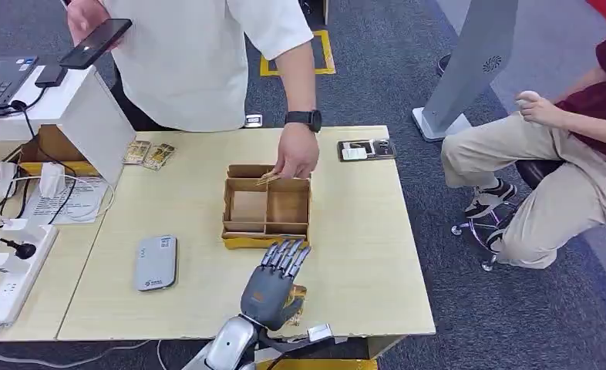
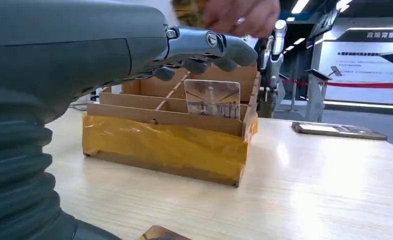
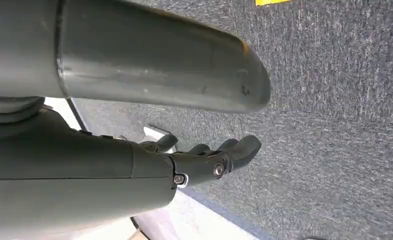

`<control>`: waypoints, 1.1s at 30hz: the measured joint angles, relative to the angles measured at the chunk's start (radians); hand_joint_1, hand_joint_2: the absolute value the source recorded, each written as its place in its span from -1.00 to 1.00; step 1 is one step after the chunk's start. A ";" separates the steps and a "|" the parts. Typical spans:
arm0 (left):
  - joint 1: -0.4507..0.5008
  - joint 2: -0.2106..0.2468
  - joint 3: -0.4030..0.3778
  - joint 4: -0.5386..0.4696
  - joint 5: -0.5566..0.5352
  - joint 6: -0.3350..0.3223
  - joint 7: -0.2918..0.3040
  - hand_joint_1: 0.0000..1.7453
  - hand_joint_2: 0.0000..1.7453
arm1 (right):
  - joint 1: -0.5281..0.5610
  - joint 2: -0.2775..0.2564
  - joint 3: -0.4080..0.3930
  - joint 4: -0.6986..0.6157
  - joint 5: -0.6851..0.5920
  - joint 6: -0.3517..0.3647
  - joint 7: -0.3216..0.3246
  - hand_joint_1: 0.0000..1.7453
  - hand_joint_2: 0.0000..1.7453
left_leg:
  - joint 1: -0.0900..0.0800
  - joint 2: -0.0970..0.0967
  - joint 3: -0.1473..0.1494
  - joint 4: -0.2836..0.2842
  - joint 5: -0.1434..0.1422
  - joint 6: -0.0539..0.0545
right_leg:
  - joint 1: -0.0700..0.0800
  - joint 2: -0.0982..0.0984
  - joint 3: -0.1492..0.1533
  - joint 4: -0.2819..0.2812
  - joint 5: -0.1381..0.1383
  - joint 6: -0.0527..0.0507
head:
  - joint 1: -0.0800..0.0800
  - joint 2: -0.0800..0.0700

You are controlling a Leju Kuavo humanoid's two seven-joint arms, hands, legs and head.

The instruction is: Pass the card to the sensor for recognition and then transmit it.

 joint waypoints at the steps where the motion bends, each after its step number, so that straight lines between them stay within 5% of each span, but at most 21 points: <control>1: 0.001 0.001 0.000 0.000 0.002 0.000 0.000 -1.00 1.00 | 0.000 0.000 0.000 0.000 0.000 0.000 0.000 -1.00 -1.00 | 0.000 0.000 0.000 0.000 0.000 0.000 | 0.000 0.000 0.000 0.000 0.000 0.000 | 0.000 0.000; 25: 0.022 0.004 0.000 -0.023 -0.011 0.000 -0.011 -1.00 1.00 | 0.002 0.000 0.000 0.000 -0.003 -0.004 0.000 -1.00 -1.00 | 0.000 0.000 0.000 0.000 0.000 0.000 | 0.000 0.000 0.000 0.000 0.000 0.000 | 0.000 0.000; 33: 0.055 0.005 0.023 -0.142 -0.022 0.000 -0.051 -1.00 1.00 | 0.003 0.000 0.000 0.000 -0.011 -0.008 0.002 -1.00 -1.00 | 0.000 0.000 0.000 0.000 0.000 0.000 | 0.000 0.000 0.000 0.000 0.000 0.000 | 0.000 0.000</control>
